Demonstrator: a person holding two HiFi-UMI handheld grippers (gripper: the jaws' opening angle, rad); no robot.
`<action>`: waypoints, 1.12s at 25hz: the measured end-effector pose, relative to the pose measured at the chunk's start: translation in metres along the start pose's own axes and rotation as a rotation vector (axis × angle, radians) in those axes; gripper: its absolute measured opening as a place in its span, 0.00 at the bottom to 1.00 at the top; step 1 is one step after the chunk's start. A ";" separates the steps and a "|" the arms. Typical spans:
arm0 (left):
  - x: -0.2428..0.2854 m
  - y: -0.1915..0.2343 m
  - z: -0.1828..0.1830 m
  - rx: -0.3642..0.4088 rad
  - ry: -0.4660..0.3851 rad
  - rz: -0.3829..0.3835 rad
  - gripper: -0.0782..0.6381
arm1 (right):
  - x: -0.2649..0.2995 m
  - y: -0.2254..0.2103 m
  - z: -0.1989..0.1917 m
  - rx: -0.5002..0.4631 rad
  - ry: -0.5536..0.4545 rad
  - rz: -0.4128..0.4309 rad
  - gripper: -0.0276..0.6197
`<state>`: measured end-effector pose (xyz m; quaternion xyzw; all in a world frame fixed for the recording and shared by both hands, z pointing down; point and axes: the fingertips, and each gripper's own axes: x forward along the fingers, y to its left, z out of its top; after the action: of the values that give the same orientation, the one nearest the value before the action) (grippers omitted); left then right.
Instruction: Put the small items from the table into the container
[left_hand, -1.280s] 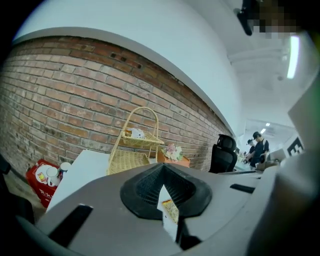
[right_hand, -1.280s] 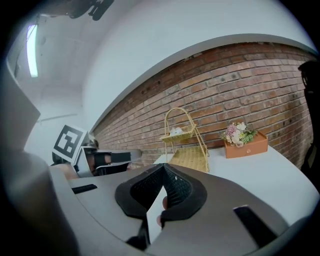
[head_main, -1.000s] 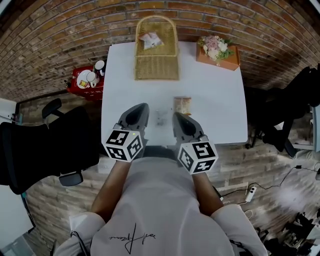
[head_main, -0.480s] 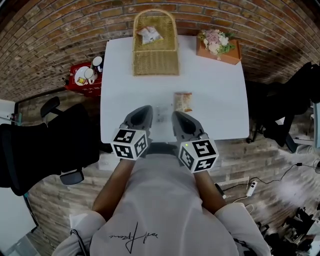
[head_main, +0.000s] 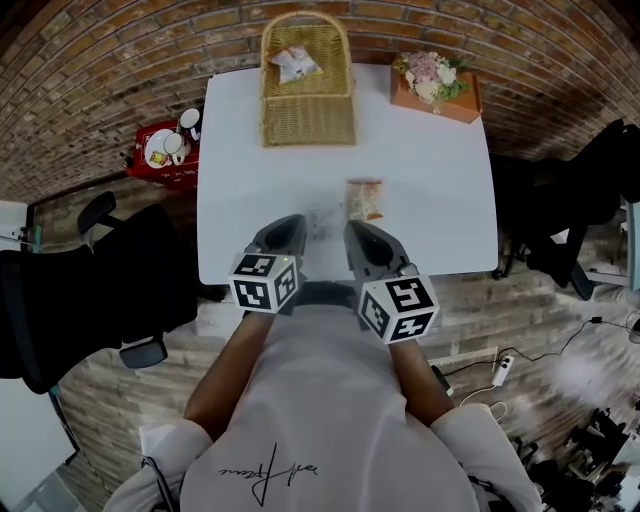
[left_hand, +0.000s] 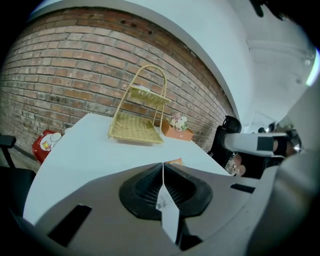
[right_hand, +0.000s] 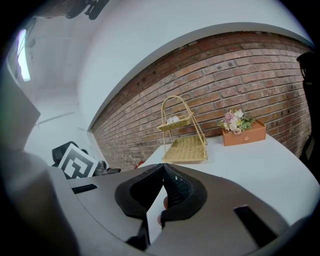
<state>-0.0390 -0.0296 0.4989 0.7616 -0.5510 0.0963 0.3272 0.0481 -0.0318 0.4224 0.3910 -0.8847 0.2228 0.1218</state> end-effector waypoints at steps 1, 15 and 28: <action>0.003 0.001 -0.007 -0.009 0.024 -0.002 0.12 | 0.000 0.000 -0.001 0.002 0.001 -0.002 0.07; 0.032 0.006 -0.059 -0.098 0.235 -0.052 0.23 | 0.003 -0.002 -0.006 0.029 0.007 0.000 0.07; 0.058 0.008 -0.087 -0.102 0.373 -0.071 0.27 | 0.006 -0.013 -0.012 0.058 0.031 -0.030 0.07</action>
<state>-0.0058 -0.0233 0.5981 0.7320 -0.4579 0.1960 0.4649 0.0538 -0.0372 0.4393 0.4042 -0.8698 0.2525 0.1277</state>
